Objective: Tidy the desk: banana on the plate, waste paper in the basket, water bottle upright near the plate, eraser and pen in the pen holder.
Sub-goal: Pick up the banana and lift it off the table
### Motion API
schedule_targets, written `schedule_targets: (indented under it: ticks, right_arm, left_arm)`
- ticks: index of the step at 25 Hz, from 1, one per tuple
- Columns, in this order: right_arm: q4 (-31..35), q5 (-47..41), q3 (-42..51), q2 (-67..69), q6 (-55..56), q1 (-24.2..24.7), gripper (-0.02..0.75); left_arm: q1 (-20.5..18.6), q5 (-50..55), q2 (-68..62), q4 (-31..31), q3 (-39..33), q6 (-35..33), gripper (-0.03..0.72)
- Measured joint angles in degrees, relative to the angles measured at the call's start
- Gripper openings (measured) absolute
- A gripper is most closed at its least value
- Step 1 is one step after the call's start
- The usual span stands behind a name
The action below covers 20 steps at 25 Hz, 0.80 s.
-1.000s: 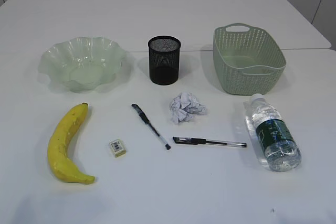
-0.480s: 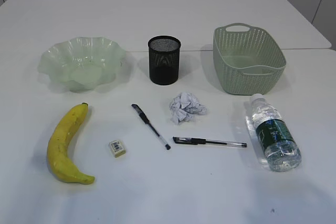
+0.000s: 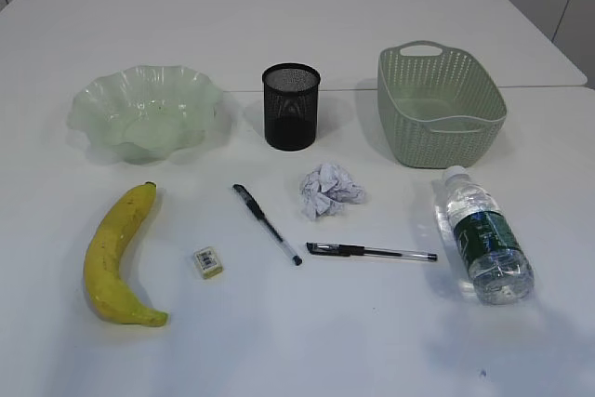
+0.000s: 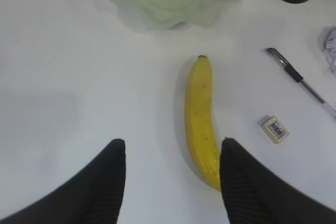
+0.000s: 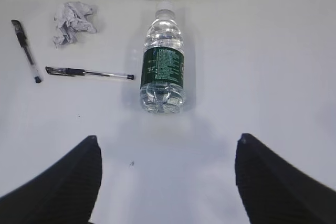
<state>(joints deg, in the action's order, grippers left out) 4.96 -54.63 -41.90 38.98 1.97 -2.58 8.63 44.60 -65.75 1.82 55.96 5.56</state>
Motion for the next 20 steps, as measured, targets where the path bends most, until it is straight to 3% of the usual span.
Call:
schedule_targets:
  ticks: [8,15,20]
  right_arm:
    - [0.0,0.0,0.0,2.1,0.0,0.0,0.585]
    - [0.5,0.3,0.0,2.1,0.0,0.0,0.585]
    - [1.2,1.1,0.0,2.1,0.0,0.0,0.585]
  left_arm:
    - [0.1,2.6,-15.1,0.1,3.2,2.9,0.405]
    - [1.0,1.8,-25.9,5.2,3.6,4.0,0.516]
    - [4.2,-1.3,-30.3,6.9,3.7,4.4,0.532]
